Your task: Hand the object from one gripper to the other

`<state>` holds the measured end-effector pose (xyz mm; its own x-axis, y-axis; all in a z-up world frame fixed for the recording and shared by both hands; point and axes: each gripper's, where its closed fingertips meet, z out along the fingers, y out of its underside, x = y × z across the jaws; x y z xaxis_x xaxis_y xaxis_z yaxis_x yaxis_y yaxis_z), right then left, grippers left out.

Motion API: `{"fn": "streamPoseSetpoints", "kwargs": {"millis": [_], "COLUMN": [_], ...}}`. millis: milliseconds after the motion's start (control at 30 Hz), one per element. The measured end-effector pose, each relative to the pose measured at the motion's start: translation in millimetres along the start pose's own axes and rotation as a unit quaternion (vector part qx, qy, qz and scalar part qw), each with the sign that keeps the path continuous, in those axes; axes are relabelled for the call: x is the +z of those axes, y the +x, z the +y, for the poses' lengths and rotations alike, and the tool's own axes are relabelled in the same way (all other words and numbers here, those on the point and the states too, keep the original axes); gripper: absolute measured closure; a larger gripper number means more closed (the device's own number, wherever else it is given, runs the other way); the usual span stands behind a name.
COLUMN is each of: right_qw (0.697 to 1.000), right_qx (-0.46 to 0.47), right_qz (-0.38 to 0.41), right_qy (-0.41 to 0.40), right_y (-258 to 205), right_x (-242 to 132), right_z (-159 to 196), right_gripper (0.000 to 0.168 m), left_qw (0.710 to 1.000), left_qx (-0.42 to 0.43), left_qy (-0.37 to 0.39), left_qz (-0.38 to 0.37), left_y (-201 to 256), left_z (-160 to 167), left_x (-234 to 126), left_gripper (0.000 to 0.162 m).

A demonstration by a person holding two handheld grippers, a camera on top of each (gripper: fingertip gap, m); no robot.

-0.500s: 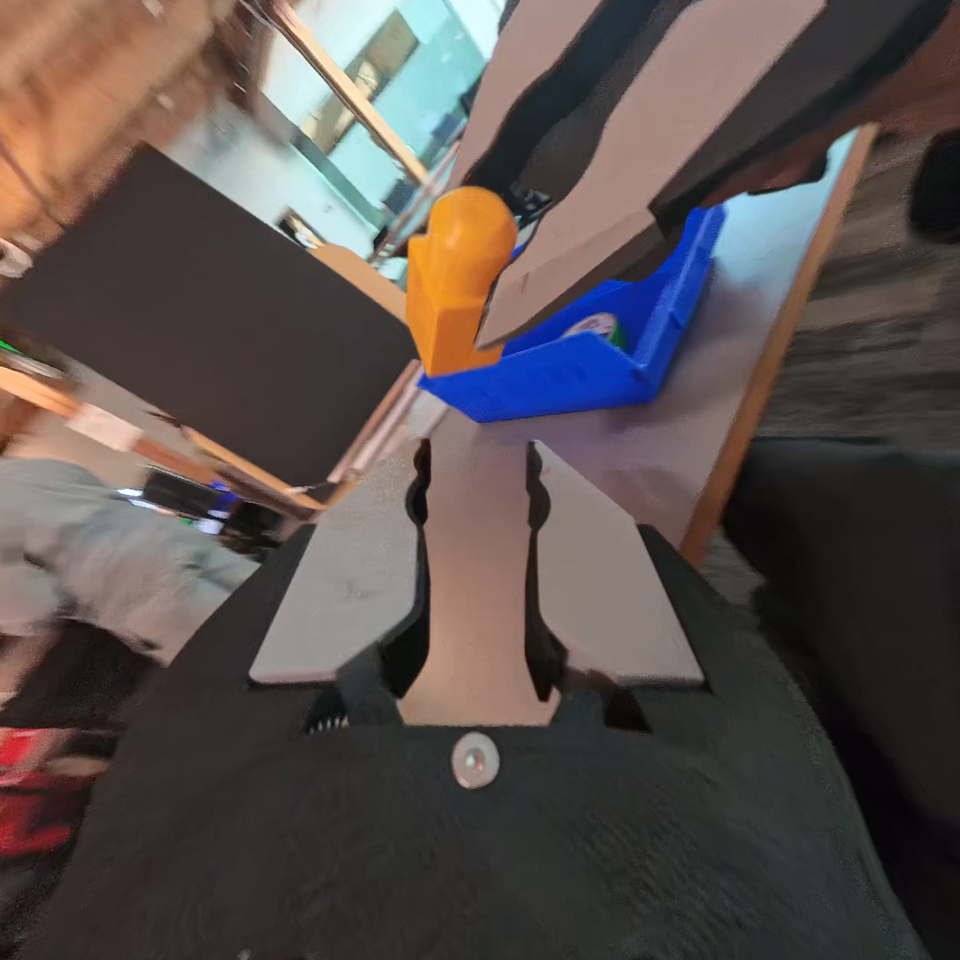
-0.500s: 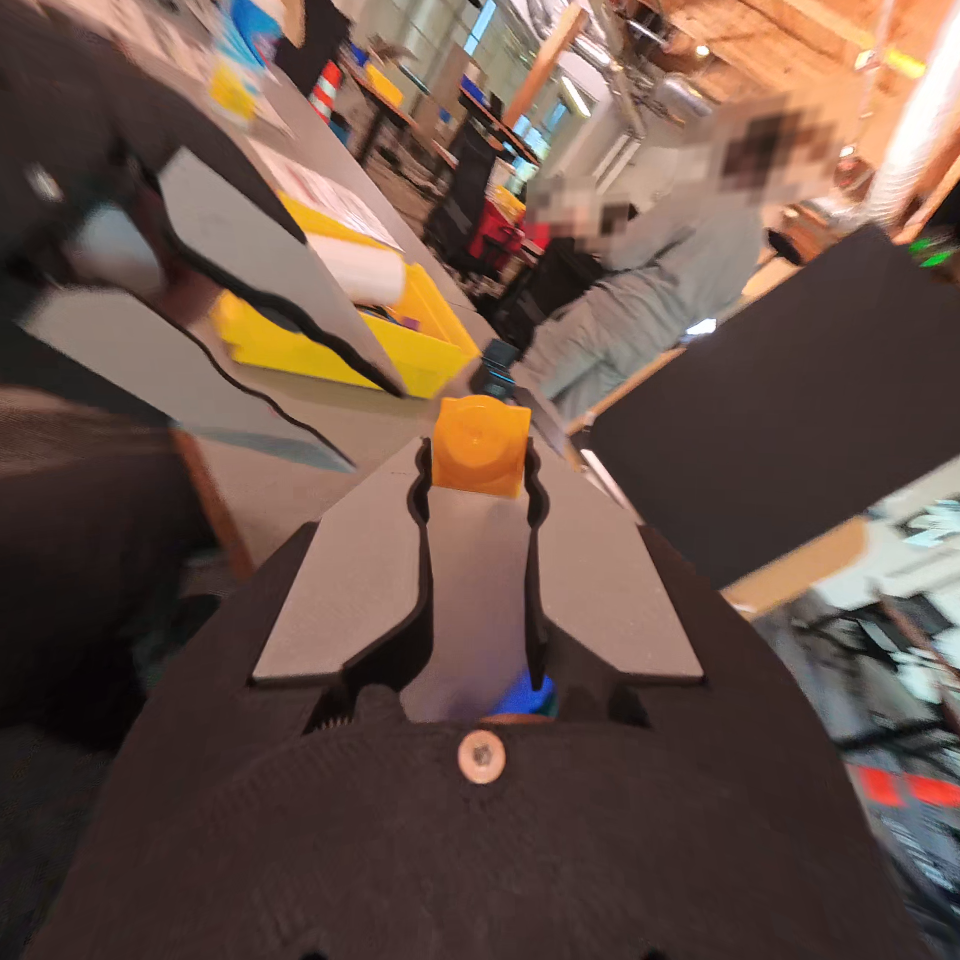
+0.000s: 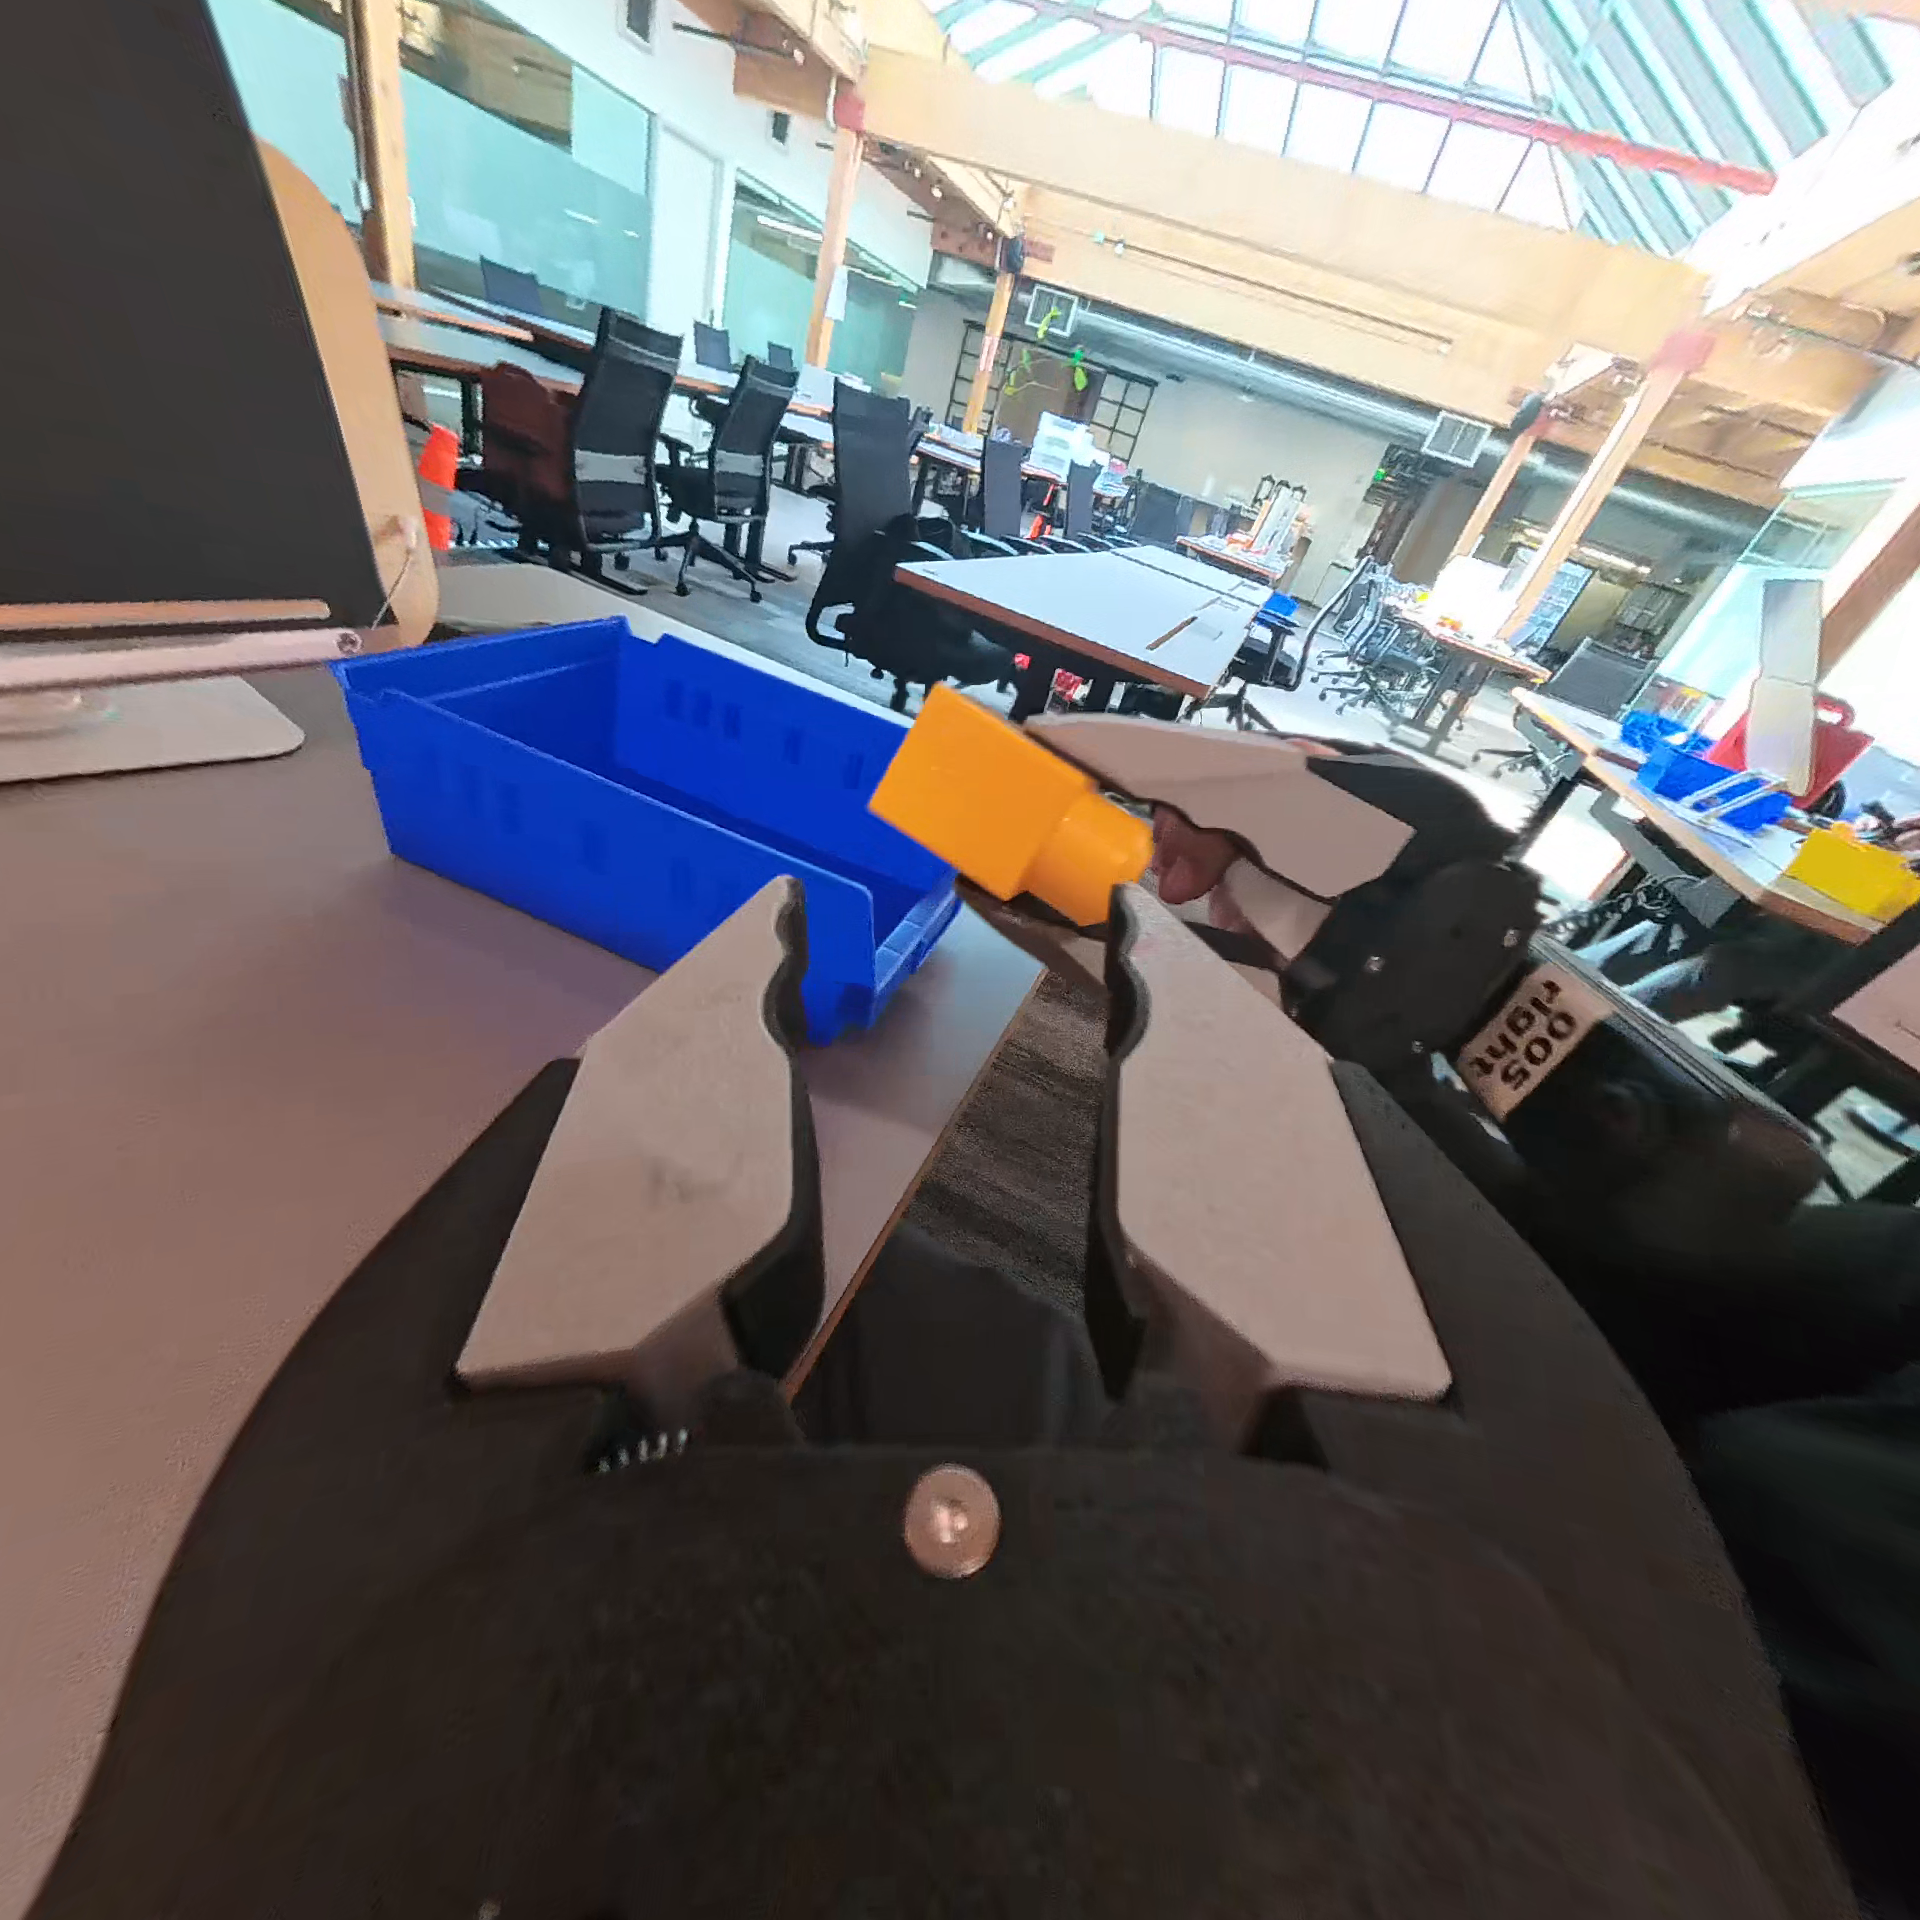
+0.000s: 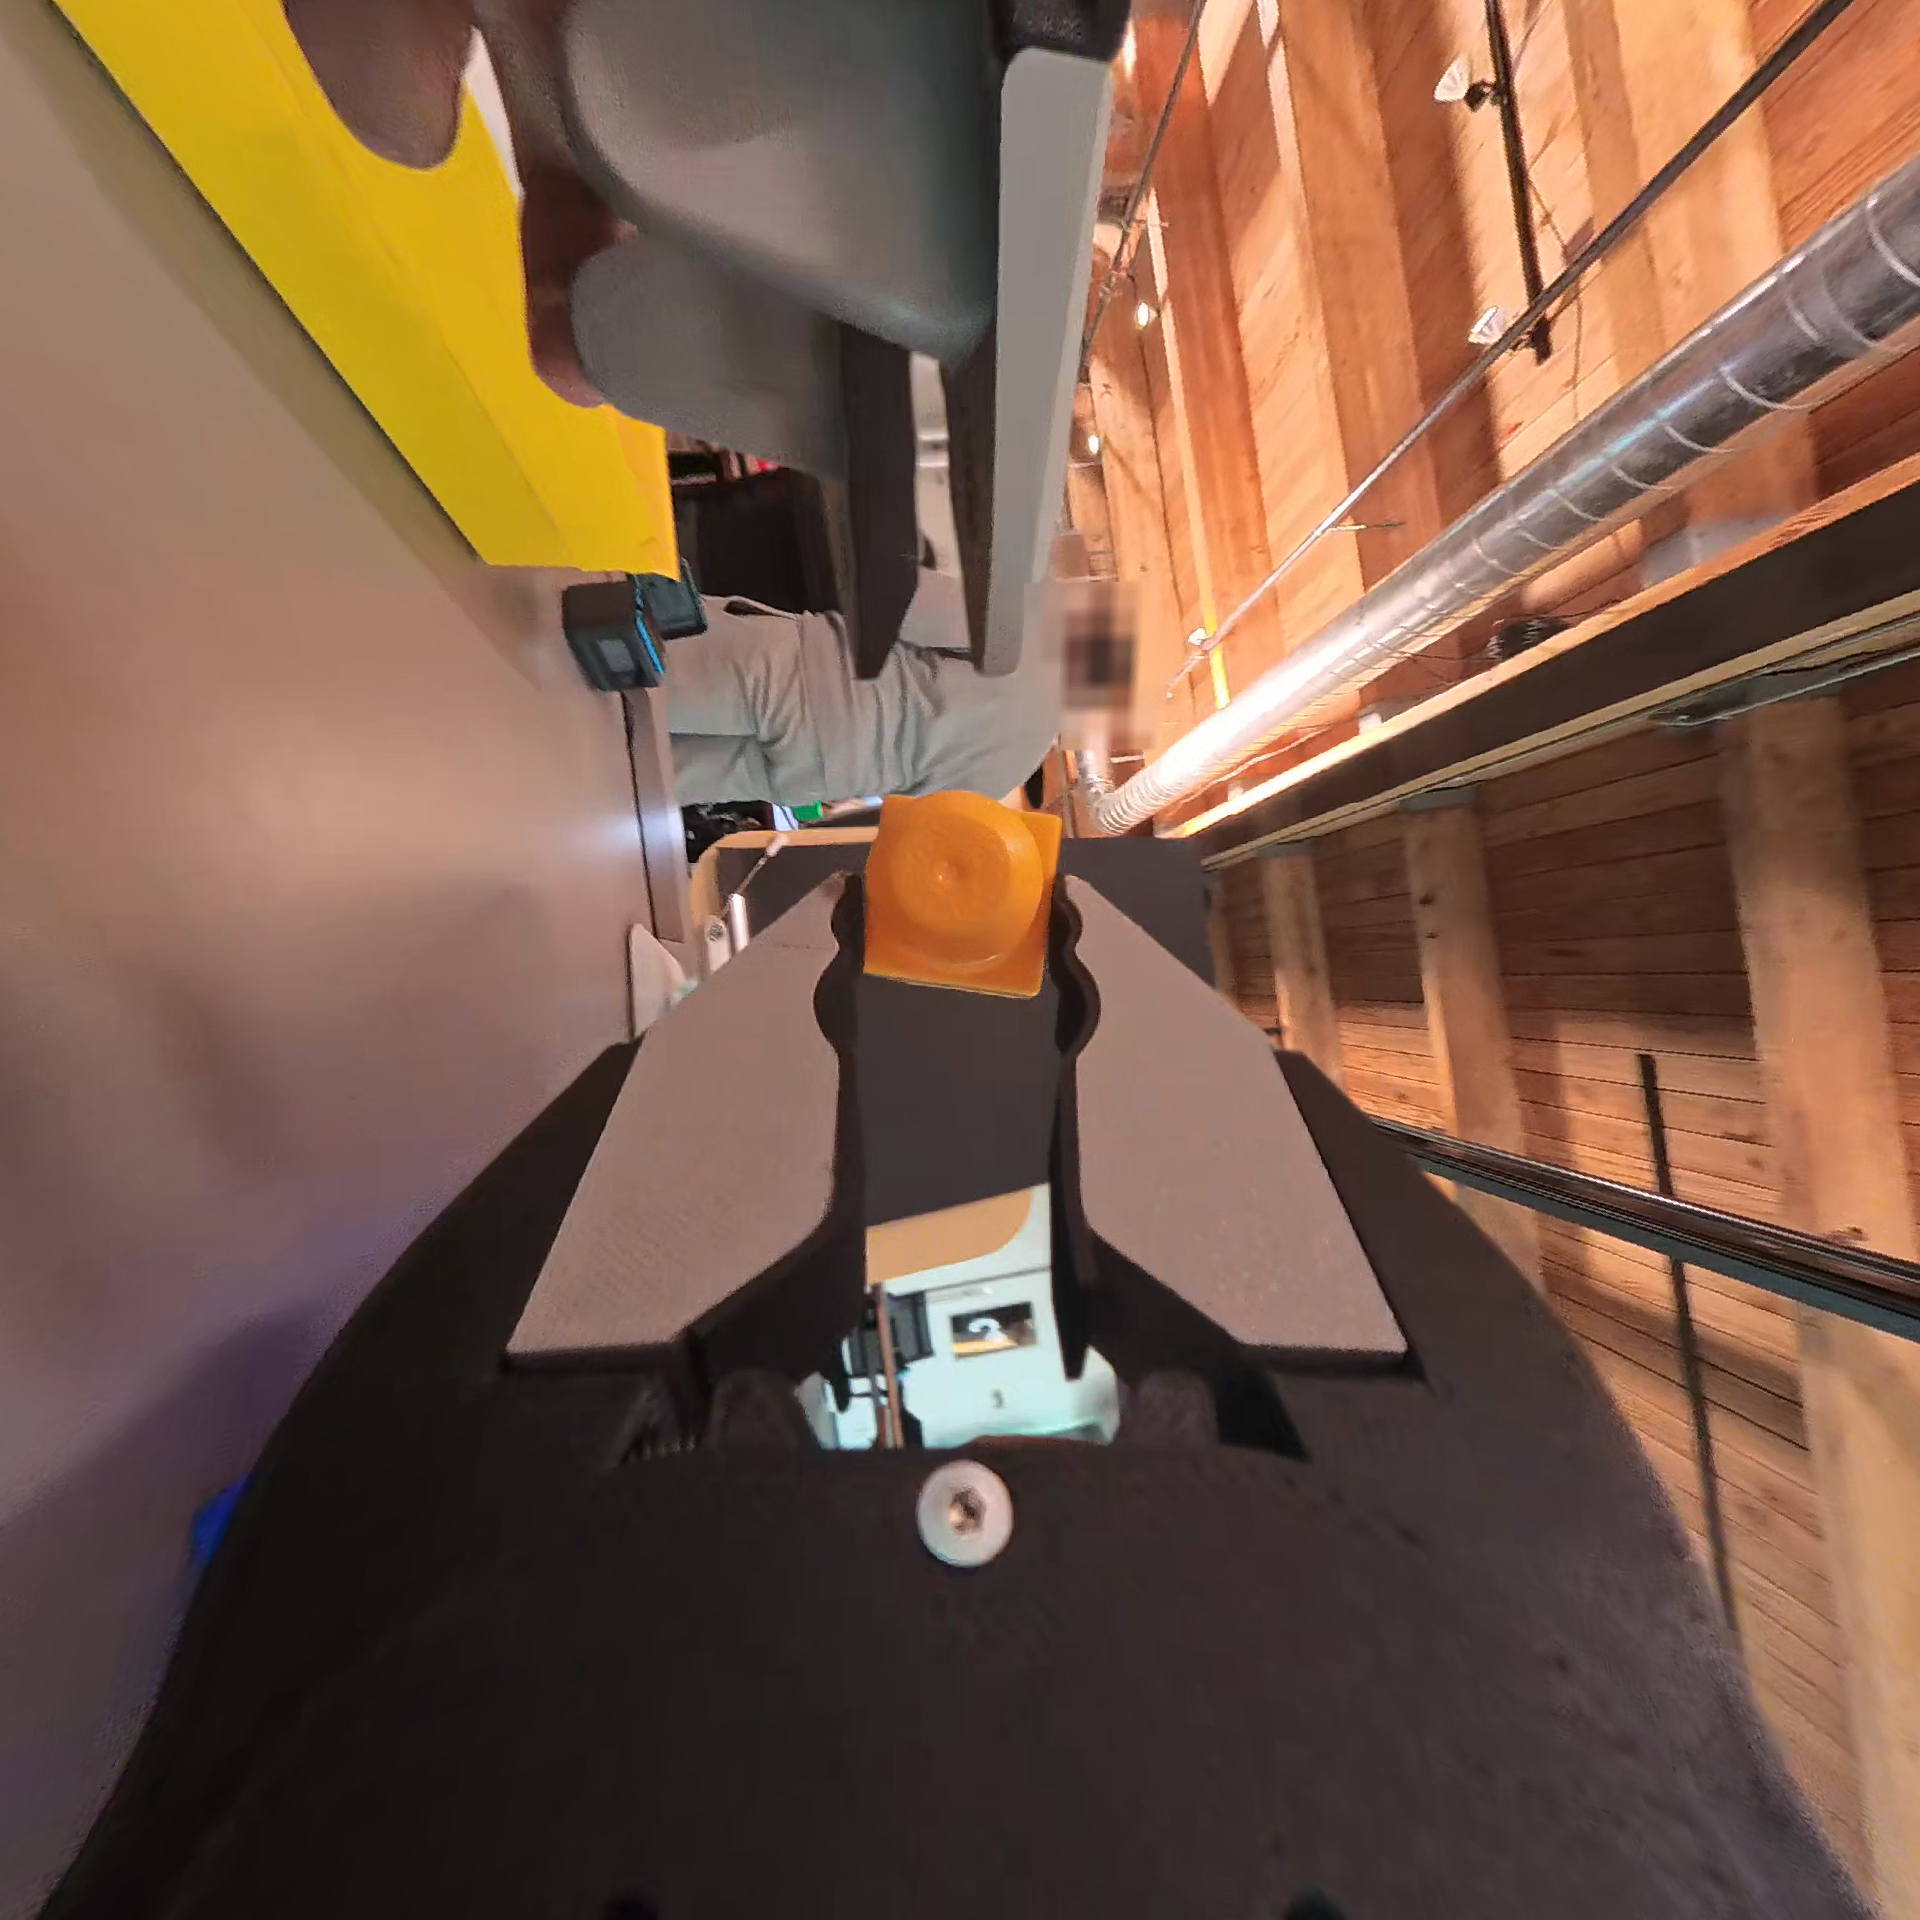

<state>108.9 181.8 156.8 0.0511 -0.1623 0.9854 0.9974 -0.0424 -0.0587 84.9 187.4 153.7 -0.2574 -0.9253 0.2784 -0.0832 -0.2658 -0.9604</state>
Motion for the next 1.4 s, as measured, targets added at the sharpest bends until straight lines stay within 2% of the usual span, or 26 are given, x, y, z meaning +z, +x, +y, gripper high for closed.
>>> {"fn": "streamPoseSetpoints", "kwargs": {"millis": [167, 367, 533, 667, 833, 900, 1000, 1100, 1167, 1300, 1400], "right_qw": [0.995, 0.992, 0.996, 0.997, 0.998, 0.997, 0.995, 0.991, 0.985, 0.988, 0.987], "right_qx": [-0.071, -0.100, -0.080, -0.064, -0.033, -0.008, 0.024, 0.058, 0.079, 0.060, 0.065], "right_qz": [0.061, 0.073, 0.051, 0.036, 0.011, -0.019, -0.046, -0.053, -0.067, -0.076, -0.082], "right_qy": [-0.029, -0.028, -0.004, 0.022, 0.059, 0.076, 0.090, 0.112, 0.137, 0.121, 0.119], "right_y": [10, -3, -9, -10, -11, -15, -16, -9, -7, -10, -12], "right_x": [3, 12, 10, 5, -2, -6, -10, -17, -24, -25, -24], "right_z": [-2, -11, -11, -18, -32, -37, -41, -48, -58, -58, -56], "right_gripper": [0.135, 0.135, 0.135, 0.135, 0.134, 0.135, 0.135, 0.136, 0.136, 0.140, 0.140], "left_qw": [0.997, 0.996, 0.998, 0.998, 0.998, 0.997, 0.996, 0.993, 0.992, 0.991, 0.991], "left_qx": [-0.055, -0.059, -0.046, -0.041, 0.042, 0.063, 0.081, 0.103, 0.111, 0.117, 0.110], "left_qy": [-0.020, -0.025, -0.006, 0.020, 0.017, 0.014, -0.011, -0.031, -0.045, -0.053, -0.056], "left_qz": [0.057, 0.066, 0.046, 0.037, -0.050, -0.054, -0.039, -0.056, -0.049, -0.046, -0.044], "left_y": [15, 19, 7, -2, -22, -18, -8, -10, -6, -2, -6], "left_z": [14, 18, 7, -6, -11, -12, -3, 7, 15, 22, 23], "left_x": [12, 16, 6, -4, -13, -15, -10, -3, 3, 10, 10], "left_gripper": [0.104, 0.106, 0.104, 0.111, 0.117, 0.119, 0.119, 0.130, 0.130, 0.138, 0.135]}}
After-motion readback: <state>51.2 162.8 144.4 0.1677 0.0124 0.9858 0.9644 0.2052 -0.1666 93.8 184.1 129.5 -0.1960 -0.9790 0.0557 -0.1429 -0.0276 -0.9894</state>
